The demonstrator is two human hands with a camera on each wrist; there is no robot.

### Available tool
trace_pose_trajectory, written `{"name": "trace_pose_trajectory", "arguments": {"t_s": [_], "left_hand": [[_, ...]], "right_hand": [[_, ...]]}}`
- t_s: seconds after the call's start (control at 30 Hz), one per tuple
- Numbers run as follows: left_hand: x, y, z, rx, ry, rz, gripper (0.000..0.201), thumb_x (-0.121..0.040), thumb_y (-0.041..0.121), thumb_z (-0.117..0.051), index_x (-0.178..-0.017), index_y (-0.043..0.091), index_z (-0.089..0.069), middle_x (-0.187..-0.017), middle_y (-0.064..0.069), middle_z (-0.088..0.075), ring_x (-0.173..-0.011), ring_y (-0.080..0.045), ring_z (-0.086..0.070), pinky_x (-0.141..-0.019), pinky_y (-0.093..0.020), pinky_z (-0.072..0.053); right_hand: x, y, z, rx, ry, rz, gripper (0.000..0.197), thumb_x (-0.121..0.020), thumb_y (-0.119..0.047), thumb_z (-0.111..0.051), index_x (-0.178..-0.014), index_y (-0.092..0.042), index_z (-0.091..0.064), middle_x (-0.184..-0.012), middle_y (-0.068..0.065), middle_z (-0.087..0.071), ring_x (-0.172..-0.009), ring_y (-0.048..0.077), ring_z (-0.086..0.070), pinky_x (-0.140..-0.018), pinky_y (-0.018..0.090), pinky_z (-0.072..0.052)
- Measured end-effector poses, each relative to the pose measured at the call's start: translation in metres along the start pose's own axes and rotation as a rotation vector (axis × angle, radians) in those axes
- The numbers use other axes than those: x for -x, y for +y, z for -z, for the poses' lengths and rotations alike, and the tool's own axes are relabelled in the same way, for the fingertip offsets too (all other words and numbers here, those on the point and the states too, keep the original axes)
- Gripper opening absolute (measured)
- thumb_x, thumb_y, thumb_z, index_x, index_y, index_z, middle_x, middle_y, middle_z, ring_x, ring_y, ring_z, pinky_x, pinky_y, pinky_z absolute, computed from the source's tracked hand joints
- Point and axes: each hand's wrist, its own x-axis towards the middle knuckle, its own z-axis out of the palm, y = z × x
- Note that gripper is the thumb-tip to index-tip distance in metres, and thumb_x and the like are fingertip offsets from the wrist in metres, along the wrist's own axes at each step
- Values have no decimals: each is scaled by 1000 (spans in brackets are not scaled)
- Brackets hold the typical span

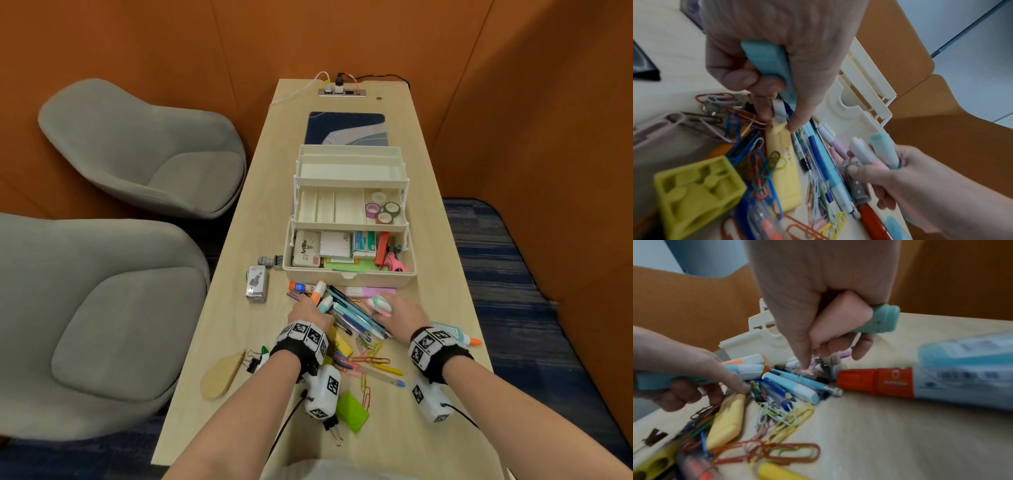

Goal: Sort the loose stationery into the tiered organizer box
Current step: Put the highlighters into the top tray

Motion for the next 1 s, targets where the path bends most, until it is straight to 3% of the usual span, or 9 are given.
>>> {"name": "trace_pose_trajectory", "arguments": {"t_s": [0.13,0.23,0.33,0.47,0.63,0.73,0.9,1.0], "left_hand": [[-2,-1,0,-17,11,2,57,-80,28,-70,-125,8,-42,-112,-9,-62,-103,-26,-62,-81,-31,-49],[-2,-1,0,-55,42,-34,54,-82,38,-69,-120,9,-45,-112,-9,-62,-103,-26,-62,-80,-32,-49],[-2,1,1,-79,37,-47,56,-80,43,-72,-117,10,-46,-113,-8,-62,-105,-26,-62,-82,-33,-50],[-4,3,1,-65,5,-26,53,-78,39,-74,-115,10,-48,-114,-8,-62,-105,-25,-62,-83,-32,-50],[-5,0,4,-32,-21,2,64,-79,36,-73,-126,7,-43,-118,-8,-60,-108,-24,-60,-83,-31,-49],[-4,-2,6,4,-46,19,64,-79,34,-74,-128,8,-41,-120,-9,-58,-109,-24,-59,-83,-31,-48],[0,-6,9,115,-86,46,70,-80,31,-72,-135,8,-35,-125,-10,-55,-111,-24,-57,-81,-29,-46],[0,-13,11,182,-100,47,59,-79,30,-72,-126,9,-45,-118,-9,-57,-105,-23,-58,-77,-28,-46]], "right_hand": [[4,11,7,-29,3,8,40,-88,-38,-57,-126,-25,-52,-113,6,-65,-102,27,-59,-77,29,-43],[-5,-6,16,10,87,33,19,-89,-25,-53,-107,-22,-58,-91,4,-63,-82,24,-59,-65,26,-41],[-22,-25,15,182,89,31,14,-92,-33,-50,-91,-19,-56,-85,2,-61,-84,24,-64,-64,28,-44],[-33,-42,4,381,36,5,20,-93,-29,-52,-103,-14,-61,-100,5,-66,-94,27,-64,-69,31,-45],[-37,-34,-5,328,6,-43,26,-91,-26,-57,-113,-13,-52,-110,8,-64,-102,30,-62,-76,33,-47],[-37,-30,-3,337,-2,-57,23,-90,-21,-57,-112,-15,-54,-110,8,-63,-102,29,-61,-77,33,-47],[-28,-31,1,340,41,-32,28,-91,-38,-55,-106,-14,-55,-103,8,-66,-95,29,-64,-73,32,-46],[-18,-28,4,301,103,15,27,-91,-39,-51,-100,-14,-55,-95,7,-67,-86,27,-64,-74,33,-47]]}}
